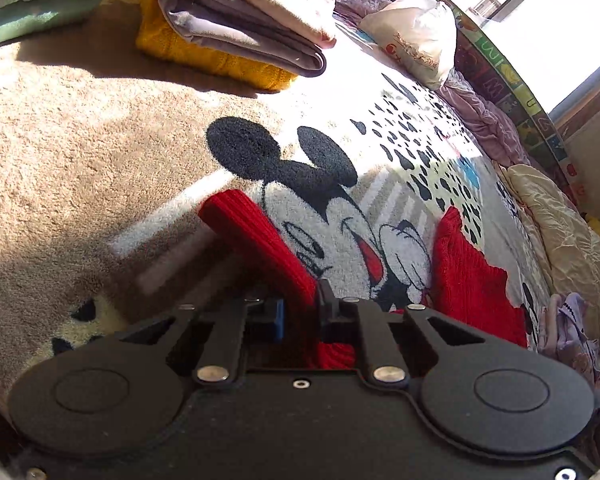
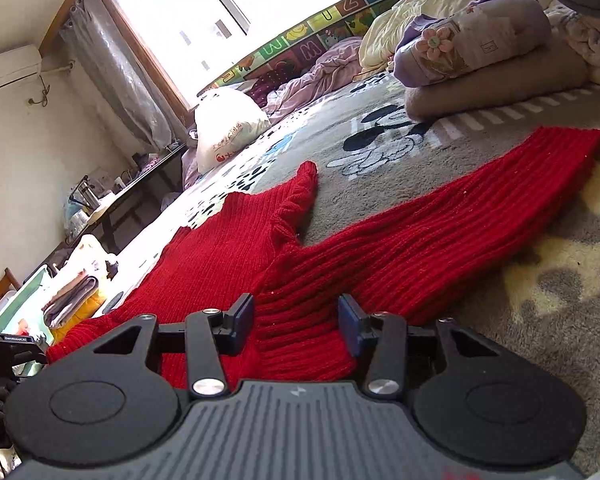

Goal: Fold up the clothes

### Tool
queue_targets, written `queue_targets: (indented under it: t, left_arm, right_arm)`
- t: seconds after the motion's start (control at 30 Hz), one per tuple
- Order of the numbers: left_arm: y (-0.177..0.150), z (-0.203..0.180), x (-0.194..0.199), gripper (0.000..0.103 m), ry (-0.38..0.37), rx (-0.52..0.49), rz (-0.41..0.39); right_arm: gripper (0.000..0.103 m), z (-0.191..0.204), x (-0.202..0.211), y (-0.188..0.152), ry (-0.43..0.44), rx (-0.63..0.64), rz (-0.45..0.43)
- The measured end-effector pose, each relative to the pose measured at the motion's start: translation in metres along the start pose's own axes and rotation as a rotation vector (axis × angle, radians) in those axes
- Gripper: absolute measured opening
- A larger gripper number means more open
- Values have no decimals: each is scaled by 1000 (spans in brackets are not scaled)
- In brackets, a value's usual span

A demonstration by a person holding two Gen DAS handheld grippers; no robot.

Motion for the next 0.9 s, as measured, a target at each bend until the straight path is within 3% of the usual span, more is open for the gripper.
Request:
queue_targets:
  t: [0.3,0.43,0.53,0.57,0.63,0.73,0.83,0.9]
  left_arm:
    - [44,-15,50,8,59,-245,-226]
    - [54,4,21,8,157,-275,-219]
    - [51,52,-20,17,298,-118,-91]
    - [47,58,-18,23,295,-105,-107]
    - [38,52,-5,27,304,-145,-146]
    - [20,35,14,27,398,-260,-182]
    - [0,11,33,27,353,-305,-196]
    - [-20,-15,44,27,248,-337,-184]
  right_arm:
    - [48,-1,1,-1,13,-7,-3]
    - [48,-1,0,-1,7,2,-3]
    - [48,-1,0,-1,6,6,-5]
    - [48,-1,0,-1,7,5,-6]
    - [48,-3,1,-1,15,-4,-9]
    - [48,-2,4,-2,12,0,-17]
    - [49,12,6,-3,-50,92,-32]
    - [50,35,11,-6,-74,232,-58]
Point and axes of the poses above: each gripper's, at about its wrist camera, not at the fingertips, and x roughly against the way its jaws point, z to its left, y to its top, the point moved 6 cm from there along -x, roughly the way its jaws point, and after that the axes turned 14 degrees about z, right-handed, at the moved point
